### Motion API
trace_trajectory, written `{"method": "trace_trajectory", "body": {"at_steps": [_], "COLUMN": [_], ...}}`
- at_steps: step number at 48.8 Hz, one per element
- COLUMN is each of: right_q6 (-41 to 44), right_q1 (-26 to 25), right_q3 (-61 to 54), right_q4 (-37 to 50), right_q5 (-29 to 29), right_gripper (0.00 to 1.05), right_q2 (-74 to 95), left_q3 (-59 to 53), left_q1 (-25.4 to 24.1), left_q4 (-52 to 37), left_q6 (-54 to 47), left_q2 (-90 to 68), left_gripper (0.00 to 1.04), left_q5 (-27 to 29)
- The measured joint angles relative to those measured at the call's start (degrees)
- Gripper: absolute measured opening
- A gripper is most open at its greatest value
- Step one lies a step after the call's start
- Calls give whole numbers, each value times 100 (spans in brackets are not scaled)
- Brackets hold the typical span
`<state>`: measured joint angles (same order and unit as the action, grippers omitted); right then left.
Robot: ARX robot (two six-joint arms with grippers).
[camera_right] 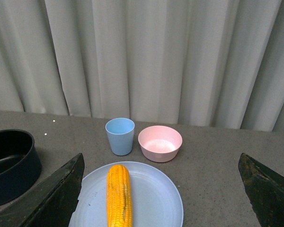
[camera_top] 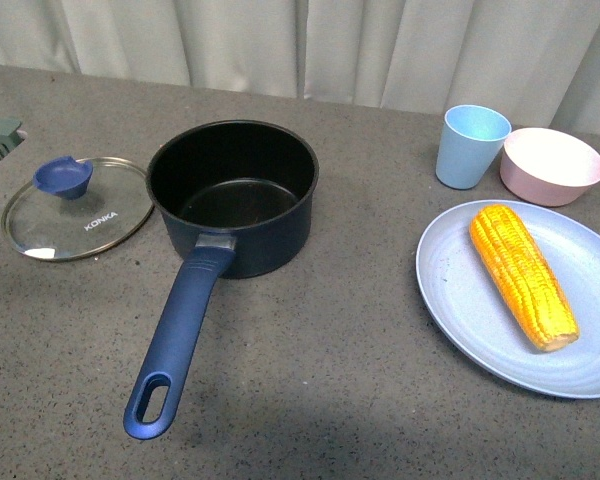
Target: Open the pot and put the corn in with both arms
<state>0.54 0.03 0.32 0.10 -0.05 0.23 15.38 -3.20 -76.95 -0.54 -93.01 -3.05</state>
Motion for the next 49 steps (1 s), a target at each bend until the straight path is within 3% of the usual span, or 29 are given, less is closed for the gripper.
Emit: {"method": "trace_trajectory", "body": {"at_steps": [4,13,21,49], "right_q6": [0,0,0,0], "right_q1": [0,0,0,0], "right_q3": [0,0,0,0], "right_q4": [0,0,0,0], "right_q5": [2,2,0,2], "right_gripper": [95,95,95,95], "right_q2": [2,2,2,2], "left_q3": [-254,-850,-1064,-1421], "left_q1": [175,319,319,319], "left_q4": [127,732,1976,4203], "left_q6": [37,68,66,66], "left_q2": [363,1554,2951,5740], "left_gripper": [44,3,4,4], "left_q5": [286,302,304,304]}}
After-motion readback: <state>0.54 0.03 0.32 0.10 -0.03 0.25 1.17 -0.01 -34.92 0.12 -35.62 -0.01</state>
